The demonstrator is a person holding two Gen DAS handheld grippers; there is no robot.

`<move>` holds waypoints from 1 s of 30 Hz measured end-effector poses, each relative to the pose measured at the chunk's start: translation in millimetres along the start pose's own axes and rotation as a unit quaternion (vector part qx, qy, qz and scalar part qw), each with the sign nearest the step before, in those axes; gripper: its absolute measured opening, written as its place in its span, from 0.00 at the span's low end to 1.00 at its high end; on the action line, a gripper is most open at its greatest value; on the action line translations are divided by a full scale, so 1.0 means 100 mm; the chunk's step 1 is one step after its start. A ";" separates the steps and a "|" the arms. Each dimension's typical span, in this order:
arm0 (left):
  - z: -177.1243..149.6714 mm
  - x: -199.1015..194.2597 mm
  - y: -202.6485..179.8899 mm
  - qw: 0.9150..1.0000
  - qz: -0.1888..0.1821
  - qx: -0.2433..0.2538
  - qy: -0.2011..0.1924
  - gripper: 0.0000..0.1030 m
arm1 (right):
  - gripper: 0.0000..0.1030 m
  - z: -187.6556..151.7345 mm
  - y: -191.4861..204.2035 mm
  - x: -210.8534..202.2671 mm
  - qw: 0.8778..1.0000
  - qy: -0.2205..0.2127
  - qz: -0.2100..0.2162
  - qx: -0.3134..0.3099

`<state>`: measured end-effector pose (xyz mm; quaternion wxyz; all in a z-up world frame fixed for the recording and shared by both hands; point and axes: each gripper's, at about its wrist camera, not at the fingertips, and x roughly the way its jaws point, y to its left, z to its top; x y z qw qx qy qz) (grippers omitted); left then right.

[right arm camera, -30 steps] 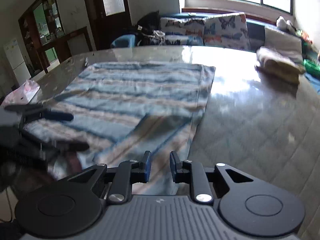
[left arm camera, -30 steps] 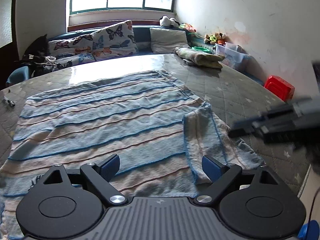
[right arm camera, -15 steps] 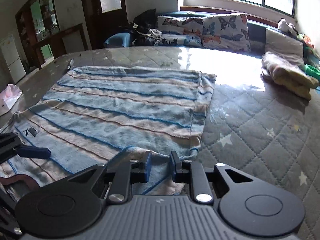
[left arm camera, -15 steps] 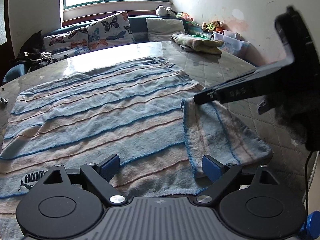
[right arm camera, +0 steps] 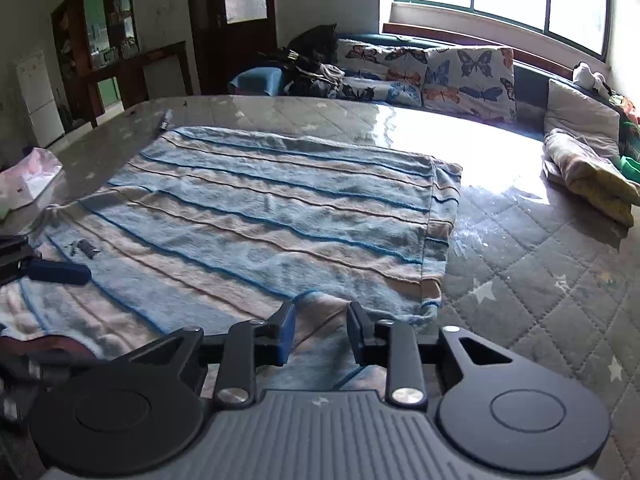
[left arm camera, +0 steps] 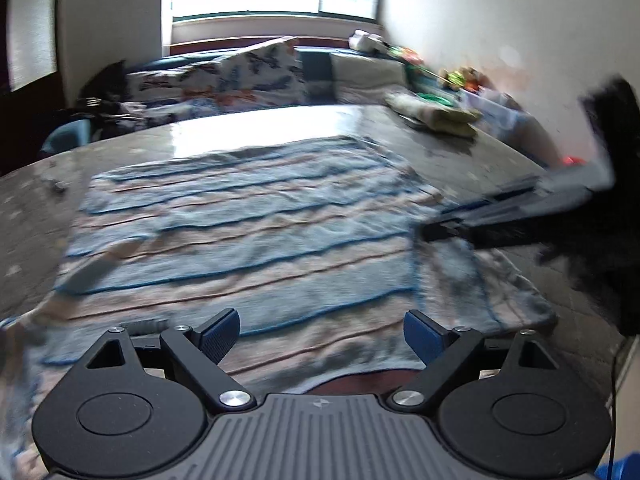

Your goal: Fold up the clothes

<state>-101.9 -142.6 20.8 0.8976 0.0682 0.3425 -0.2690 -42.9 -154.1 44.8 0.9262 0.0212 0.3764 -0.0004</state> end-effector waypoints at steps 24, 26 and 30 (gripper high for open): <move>-0.79 -0.98 1.66 0.924 0.287 -0.252 -0.014 0.59 | 0.35 -0.49 0.28 -0.32 0.999 -0.007 0.023 0.040; -0.81 -0.94 1.73 0.922 0.282 -0.264 -0.009 0.53 | 0.35 -0.50 0.28 -0.32 0.999 -0.007 0.023 0.043; -0.84 -0.91 1.81 0.921 0.280 -0.272 -0.013 0.37 | 0.37 -0.50 0.29 -0.31 0.999 -0.007 0.023 0.044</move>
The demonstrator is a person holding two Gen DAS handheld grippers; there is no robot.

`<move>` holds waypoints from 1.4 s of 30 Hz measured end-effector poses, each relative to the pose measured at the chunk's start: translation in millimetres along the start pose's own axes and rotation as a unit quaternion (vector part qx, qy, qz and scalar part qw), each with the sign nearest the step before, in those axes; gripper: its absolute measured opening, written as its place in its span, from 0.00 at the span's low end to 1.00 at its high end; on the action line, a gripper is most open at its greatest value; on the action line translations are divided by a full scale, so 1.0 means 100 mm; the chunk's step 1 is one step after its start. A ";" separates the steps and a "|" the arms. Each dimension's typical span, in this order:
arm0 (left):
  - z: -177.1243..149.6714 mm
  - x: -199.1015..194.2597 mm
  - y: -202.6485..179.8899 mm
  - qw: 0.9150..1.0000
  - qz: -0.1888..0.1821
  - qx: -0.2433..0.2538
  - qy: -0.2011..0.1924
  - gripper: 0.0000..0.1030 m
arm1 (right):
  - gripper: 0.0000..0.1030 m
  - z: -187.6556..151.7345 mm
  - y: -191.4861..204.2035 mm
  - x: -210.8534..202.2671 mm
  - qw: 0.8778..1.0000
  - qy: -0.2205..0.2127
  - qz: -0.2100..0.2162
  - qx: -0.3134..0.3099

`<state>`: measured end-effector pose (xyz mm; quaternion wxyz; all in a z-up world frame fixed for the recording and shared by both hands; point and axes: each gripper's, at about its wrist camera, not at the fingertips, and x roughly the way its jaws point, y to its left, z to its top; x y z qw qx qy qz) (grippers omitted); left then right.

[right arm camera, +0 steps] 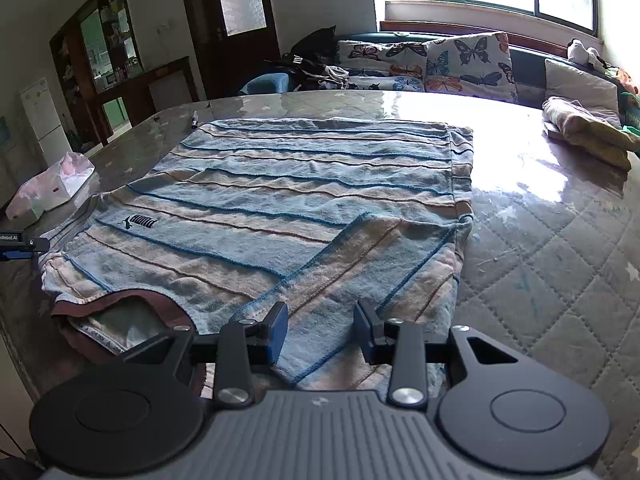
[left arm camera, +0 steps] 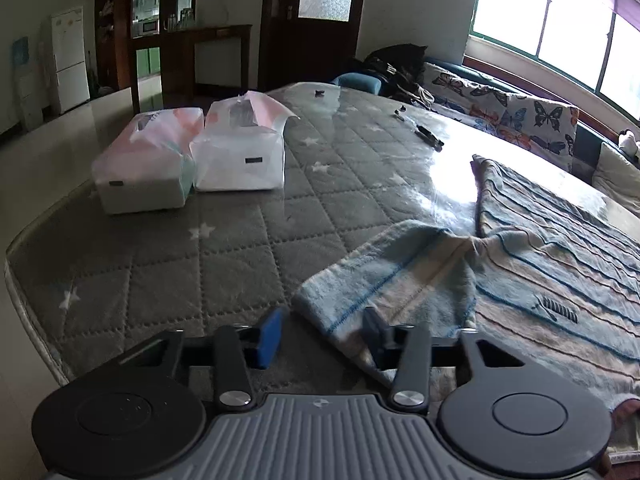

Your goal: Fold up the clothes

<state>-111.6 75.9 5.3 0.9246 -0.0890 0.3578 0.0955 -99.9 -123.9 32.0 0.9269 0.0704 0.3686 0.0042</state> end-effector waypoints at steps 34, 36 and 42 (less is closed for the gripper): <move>-0.19 -0.63 -0.91 0.913 -0.338 0.229 -0.013 0.23 | 0.41 0.04 0.01 0.03 1.000 0.004 0.003 -0.003; -0.11 -0.65 -0.85 0.914 -0.337 0.224 -0.027 0.23 | 0.41 0.07 0.03 0.01 1.000 0.003 0.004 -0.005; 0.08 -0.34 -0.67 0.943 -0.273 0.187 -0.027 0.21 | 0.40 0.27 0.19 -0.05 0.998 0.002 0.044 -0.034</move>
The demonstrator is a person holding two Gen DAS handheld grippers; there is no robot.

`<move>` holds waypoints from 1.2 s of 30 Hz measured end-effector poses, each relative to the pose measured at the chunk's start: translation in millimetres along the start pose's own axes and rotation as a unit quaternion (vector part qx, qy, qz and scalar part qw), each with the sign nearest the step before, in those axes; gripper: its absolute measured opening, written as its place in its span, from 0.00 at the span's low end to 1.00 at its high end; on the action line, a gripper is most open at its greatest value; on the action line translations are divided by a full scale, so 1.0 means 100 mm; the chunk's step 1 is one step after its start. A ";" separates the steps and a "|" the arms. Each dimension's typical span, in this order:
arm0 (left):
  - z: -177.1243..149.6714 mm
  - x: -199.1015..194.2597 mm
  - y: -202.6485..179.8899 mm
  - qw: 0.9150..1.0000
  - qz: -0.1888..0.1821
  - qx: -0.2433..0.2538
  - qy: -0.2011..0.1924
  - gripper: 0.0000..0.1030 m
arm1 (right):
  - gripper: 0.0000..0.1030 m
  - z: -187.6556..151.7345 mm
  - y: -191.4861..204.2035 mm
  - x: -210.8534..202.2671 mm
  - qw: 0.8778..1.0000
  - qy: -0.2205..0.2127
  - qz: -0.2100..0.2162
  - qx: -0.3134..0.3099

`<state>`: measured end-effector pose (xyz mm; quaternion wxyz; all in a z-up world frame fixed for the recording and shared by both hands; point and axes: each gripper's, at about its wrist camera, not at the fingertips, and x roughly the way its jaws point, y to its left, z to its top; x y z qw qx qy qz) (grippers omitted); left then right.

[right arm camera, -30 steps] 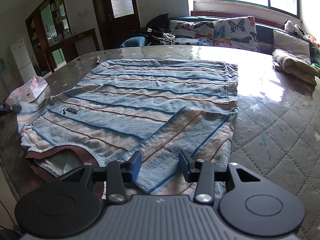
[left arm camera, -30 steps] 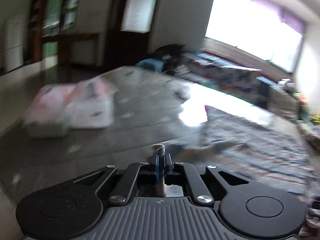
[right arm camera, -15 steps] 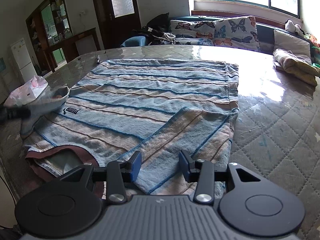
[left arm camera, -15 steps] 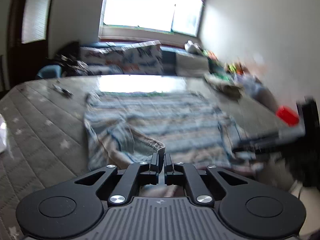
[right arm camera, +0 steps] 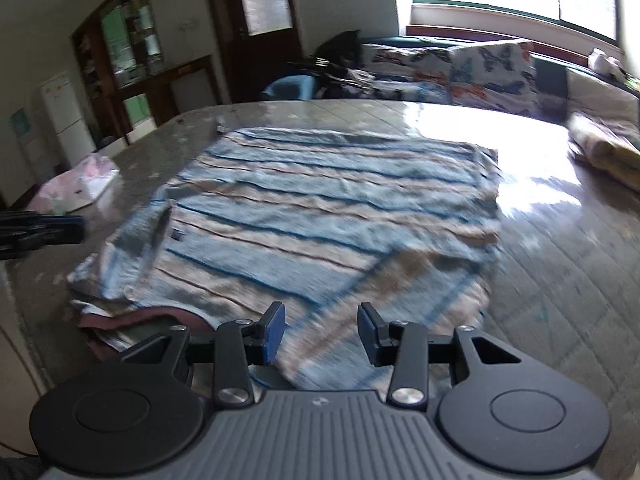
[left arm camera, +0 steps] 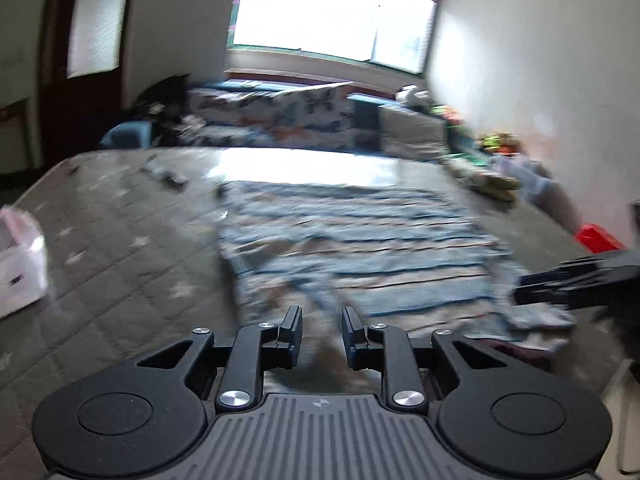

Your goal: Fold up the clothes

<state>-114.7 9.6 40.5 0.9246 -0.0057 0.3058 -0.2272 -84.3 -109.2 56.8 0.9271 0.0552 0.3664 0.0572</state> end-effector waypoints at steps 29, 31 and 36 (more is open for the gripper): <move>-0.19 0.31 -0.01 0.995 0.019 0.093 0.027 0.20 | 0.21 0.32 1.34 0.87 0.968 0.103 0.171 -0.150; -0.18 0.30 -0.02 0.995 0.020 0.094 0.026 0.20 | 0.19 0.30 1.35 0.87 0.969 0.099 0.167 -0.151; -0.17 0.27 -0.04 0.995 0.019 0.099 0.022 0.20 | 0.19 0.29 1.33 0.88 0.972 0.096 0.161 -0.139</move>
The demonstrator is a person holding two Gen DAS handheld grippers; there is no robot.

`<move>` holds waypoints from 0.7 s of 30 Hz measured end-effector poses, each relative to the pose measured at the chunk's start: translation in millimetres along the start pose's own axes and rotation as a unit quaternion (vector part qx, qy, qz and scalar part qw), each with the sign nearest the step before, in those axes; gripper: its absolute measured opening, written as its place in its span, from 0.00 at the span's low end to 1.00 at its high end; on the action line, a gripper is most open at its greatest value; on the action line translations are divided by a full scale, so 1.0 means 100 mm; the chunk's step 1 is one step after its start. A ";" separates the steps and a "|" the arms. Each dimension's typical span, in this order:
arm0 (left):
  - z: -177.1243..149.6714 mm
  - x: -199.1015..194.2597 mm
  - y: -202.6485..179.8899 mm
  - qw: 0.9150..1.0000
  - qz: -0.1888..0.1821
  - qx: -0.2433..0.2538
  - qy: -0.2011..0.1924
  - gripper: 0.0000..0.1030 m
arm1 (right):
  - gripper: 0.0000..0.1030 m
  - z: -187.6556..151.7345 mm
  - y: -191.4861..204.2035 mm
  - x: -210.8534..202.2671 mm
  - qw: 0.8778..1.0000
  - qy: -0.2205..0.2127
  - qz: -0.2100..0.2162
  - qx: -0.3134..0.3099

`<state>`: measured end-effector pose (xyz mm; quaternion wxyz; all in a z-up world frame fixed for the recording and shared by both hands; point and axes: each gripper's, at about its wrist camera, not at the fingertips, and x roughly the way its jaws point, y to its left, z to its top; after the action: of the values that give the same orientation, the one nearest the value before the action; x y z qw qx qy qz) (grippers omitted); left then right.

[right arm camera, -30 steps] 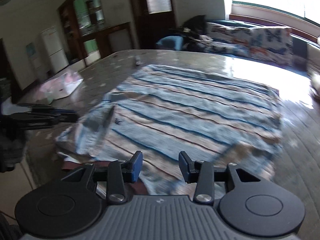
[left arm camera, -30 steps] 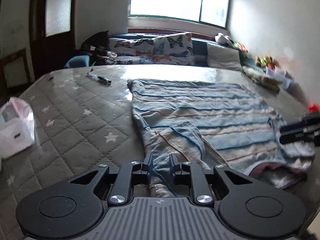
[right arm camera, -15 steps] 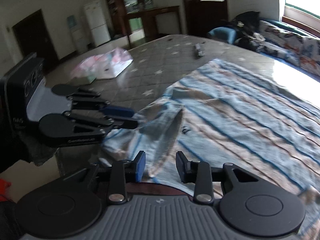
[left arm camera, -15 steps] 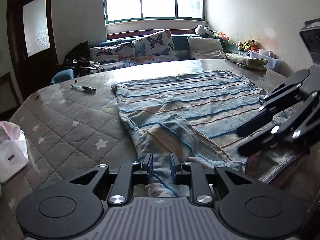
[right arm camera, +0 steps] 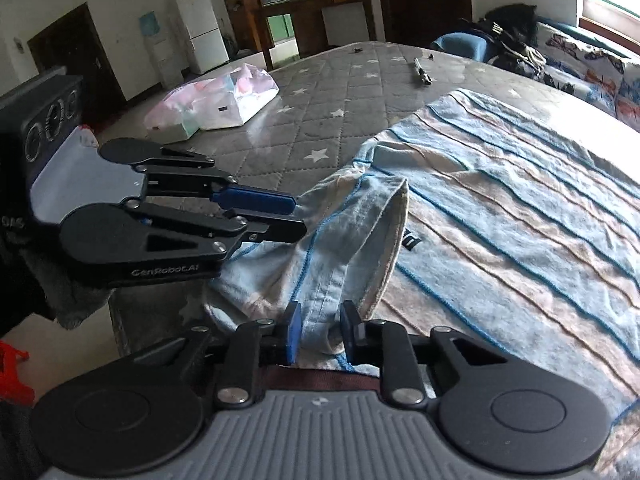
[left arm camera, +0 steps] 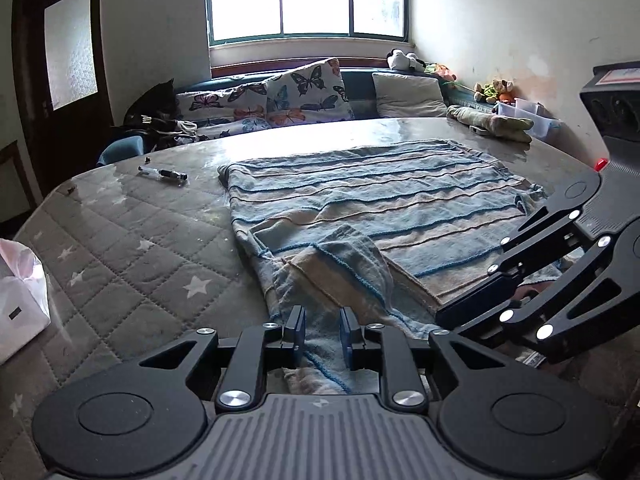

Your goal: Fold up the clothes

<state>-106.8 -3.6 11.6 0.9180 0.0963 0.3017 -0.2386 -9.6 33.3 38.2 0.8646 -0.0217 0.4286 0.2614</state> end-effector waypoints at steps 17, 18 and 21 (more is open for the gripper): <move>0.06 0.07 -0.17 0.999 -0.029 0.037 0.001 0.21 | 0.07 0.15 -0.06 -0.34 0.999 -0.025 -0.026 -0.016; 0.05 0.09 -0.20 0.998 -0.035 0.043 0.004 0.21 | 0.08 0.22 -0.08 -0.30 0.999 -0.028 -0.026 -0.016; 0.01 0.10 -0.26 0.996 -0.055 0.062 0.013 0.21 | 0.09 0.43 -0.16 -0.16 0.999 -0.030 -0.011 -0.010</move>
<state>-111.9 -30.6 5.1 0.8918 0.1398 0.3029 -0.3056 20.8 23.6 74.5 0.8796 -0.0272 0.3999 0.2562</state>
